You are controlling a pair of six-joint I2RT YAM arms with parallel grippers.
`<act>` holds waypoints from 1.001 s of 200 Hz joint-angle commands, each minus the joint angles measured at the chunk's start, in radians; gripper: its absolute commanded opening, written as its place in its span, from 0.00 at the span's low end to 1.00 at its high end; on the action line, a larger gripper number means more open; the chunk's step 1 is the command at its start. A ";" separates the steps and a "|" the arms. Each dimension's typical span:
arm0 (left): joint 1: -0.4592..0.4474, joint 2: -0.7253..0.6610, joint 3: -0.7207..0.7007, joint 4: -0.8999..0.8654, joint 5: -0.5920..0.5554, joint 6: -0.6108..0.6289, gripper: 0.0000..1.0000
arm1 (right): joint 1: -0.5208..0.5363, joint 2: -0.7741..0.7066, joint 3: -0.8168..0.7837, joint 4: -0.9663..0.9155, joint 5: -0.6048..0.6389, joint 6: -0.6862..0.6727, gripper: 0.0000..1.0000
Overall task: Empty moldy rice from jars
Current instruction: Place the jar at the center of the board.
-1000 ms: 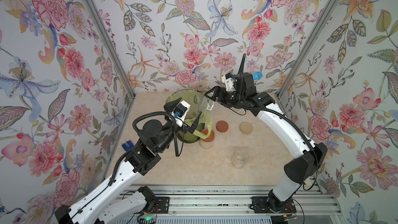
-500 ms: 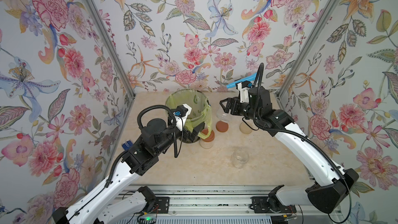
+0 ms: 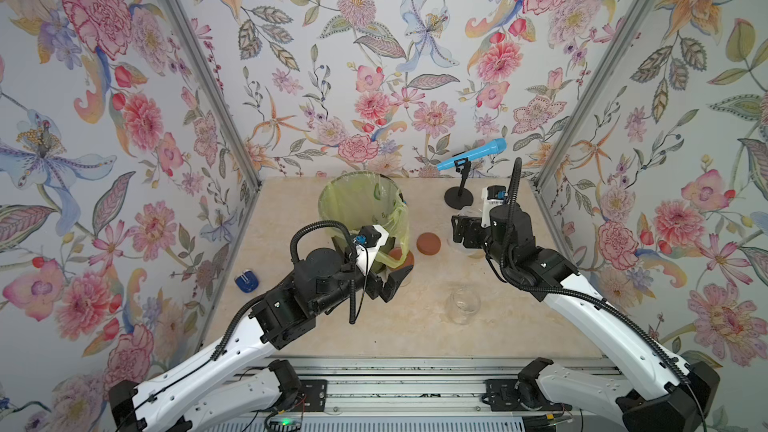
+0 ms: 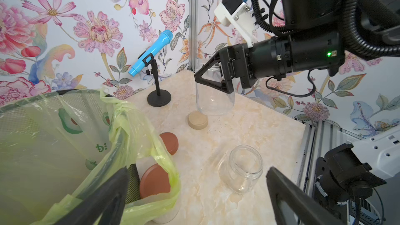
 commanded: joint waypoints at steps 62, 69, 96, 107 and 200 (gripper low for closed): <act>-0.178 0.020 -0.087 0.150 -0.084 -0.094 1.00 | 0.002 -0.043 -0.256 0.167 0.264 -0.010 0.00; -0.187 0.026 -0.090 0.156 -0.087 -0.094 1.00 | 0.002 -0.043 -0.278 0.178 0.277 -0.003 0.00; -0.209 0.049 -0.090 0.164 -0.081 -0.093 1.00 | -0.014 -0.042 -0.360 0.204 0.321 0.064 0.00; -0.214 0.054 -0.091 0.163 -0.081 -0.093 1.00 | -0.022 -0.040 -0.383 0.200 0.351 0.097 0.00; -0.221 0.061 -0.076 0.123 -0.073 -0.076 1.00 | -0.042 -0.014 -0.539 0.206 0.539 0.296 0.00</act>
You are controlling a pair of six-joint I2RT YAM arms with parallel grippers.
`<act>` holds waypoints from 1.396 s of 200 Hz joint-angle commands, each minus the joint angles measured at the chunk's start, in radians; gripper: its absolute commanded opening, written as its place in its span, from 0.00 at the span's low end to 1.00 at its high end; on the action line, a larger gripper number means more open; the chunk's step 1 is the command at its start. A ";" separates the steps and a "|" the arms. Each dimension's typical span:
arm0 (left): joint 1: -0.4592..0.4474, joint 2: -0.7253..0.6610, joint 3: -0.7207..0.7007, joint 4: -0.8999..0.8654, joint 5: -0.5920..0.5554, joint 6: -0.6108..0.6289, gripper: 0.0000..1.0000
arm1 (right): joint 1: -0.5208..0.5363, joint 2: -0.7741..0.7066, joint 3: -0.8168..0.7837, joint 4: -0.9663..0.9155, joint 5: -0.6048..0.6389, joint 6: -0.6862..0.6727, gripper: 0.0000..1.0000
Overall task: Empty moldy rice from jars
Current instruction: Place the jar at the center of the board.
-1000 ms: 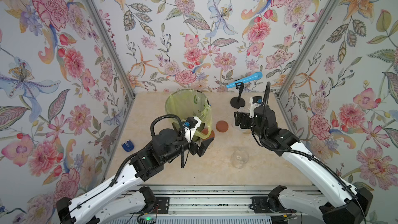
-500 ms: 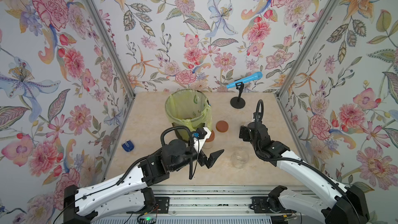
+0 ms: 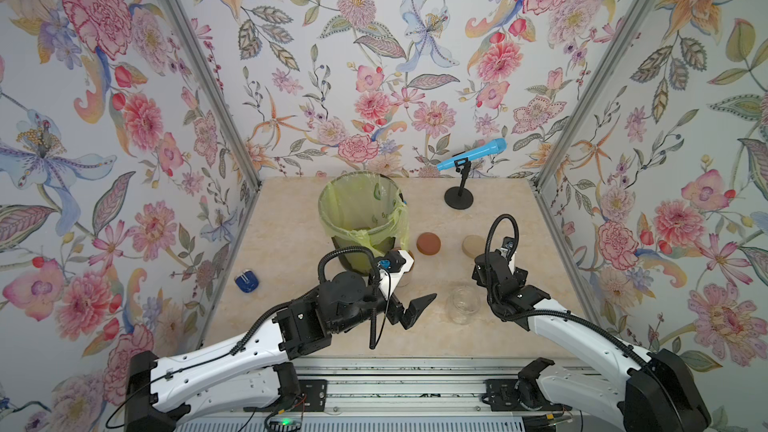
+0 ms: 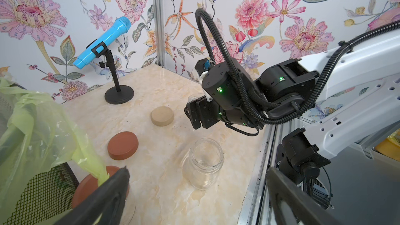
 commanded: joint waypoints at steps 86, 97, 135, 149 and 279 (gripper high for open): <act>-0.012 0.022 0.057 -0.076 0.014 -0.008 1.00 | 0.014 0.093 -0.074 0.015 0.300 0.303 0.00; -0.012 0.022 0.062 -0.086 0.016 -0.006 1.00 | 0.015 0.105 -0.071 0.006 0.311 0.332 0.00; -0.012 0.010 0.069 -0.113 0.018 -0.007 1.00 | 0.024 0.193 -0.028 -0.060 0.348 0.438 0.09; -0.012 0.006 0.069 -0.121 0.015 -0.009 1.00 | 0.028 0.233 -0.003 -0.123 0.348 0.501 0.19; -0.012 -0.015 0.030 -0.081 -0.019 0.006 1.00 | 0.058 0.170 0.032 -0.217 0.360 0.510 1.00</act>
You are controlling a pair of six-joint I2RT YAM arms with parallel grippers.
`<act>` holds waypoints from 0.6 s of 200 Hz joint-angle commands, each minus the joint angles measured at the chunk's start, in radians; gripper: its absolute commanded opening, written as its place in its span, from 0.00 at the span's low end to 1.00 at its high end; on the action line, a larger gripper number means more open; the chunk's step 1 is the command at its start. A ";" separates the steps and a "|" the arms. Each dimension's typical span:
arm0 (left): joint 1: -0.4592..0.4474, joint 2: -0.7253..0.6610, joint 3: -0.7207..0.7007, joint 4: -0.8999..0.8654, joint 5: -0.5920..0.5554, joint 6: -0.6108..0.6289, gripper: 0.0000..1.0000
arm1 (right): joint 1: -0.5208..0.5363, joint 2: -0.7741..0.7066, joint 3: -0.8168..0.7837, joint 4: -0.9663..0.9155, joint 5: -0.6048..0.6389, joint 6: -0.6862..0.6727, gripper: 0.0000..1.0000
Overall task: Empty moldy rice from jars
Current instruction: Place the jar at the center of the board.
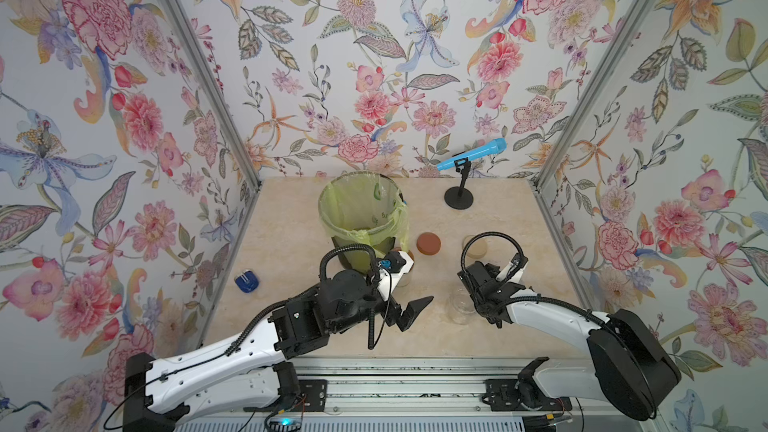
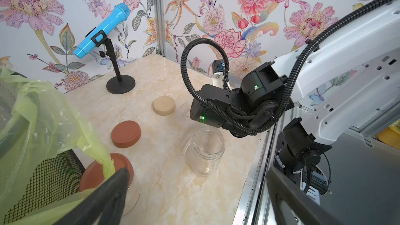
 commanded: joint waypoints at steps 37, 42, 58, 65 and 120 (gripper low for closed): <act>-0.012 0.004 -0.008 0.042 -0.019 0.014 1.00 | 0.011 -0.114 0.022 -0.054 -0.045 -0.010 1.00; -0.012 0.003 -0.008 0.042 -0.020 0.018 1.00 | 0.011 -0.124 0.022 -0.054 -0.054 -0.015 1.00; -0.012 0.001 -0.002 0.034 -0.030 0.038 1.00 | 0.011 -0.154 0.026 -0.054 -0.076 -0.036 1.00; -0.012 0.001 0.004 0.024 -0.038 0.049 1.00 | 0.012 -0.165 0.030 -0.054 -0.085 -0.048 1.00; -0.011 -0.006 0.062 -0.075 -0.092 0.114 1.00 | 0.011 -0.238 0.113 -0.054 -0.224 -0.256 1.00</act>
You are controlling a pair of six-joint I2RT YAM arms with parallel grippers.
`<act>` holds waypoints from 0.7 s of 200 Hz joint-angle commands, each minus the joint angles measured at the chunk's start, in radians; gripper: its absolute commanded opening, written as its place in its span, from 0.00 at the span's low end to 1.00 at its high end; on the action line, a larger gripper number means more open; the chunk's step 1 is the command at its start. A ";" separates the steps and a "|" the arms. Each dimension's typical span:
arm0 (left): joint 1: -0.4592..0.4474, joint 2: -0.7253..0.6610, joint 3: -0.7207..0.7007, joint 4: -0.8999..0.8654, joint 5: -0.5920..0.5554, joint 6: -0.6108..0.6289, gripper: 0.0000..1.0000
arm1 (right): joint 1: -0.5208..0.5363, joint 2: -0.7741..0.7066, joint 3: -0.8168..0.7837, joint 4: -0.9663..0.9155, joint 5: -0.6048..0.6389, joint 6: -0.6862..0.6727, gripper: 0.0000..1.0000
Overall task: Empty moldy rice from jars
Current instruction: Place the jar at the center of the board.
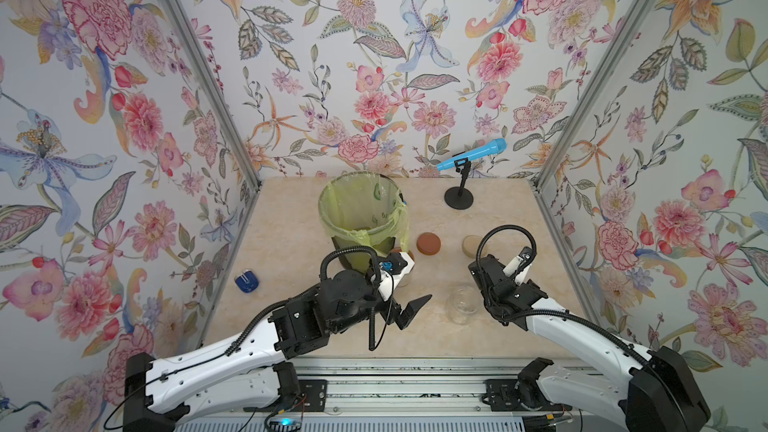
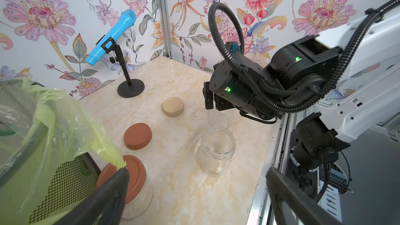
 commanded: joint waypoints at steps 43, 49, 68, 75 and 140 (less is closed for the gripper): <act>-0.011 0.000 0.119 -0.142 -0.071 0.042 1.00 | -0.019 -0.050 0.104 -0.001 -0.319 -0.346 1.00; -0.010 0.002 0.126 -0.152 -0.075 0.040 1.00 | -0.026 -0.055 0.111 0.004 -0.367 -0.375 1.00; -0.009 0.003 0.150 -0.180 -0.086 0.030 1.00 | -0.041 -0.070 0.136 0.004 -0.504 -0.457 1.00; -0.009 0.003 0.157 -0.192 -0.091 0.027 1.00 | -0.042 -0.073 0.146 0.004 -0.543 -0.483 1.00; 0.045 0.034 0.234 -0.343 -0.090 -0.018 1.00 | -0.057 -0.008 0.288 -0.044 -0.858 -0.672 1.00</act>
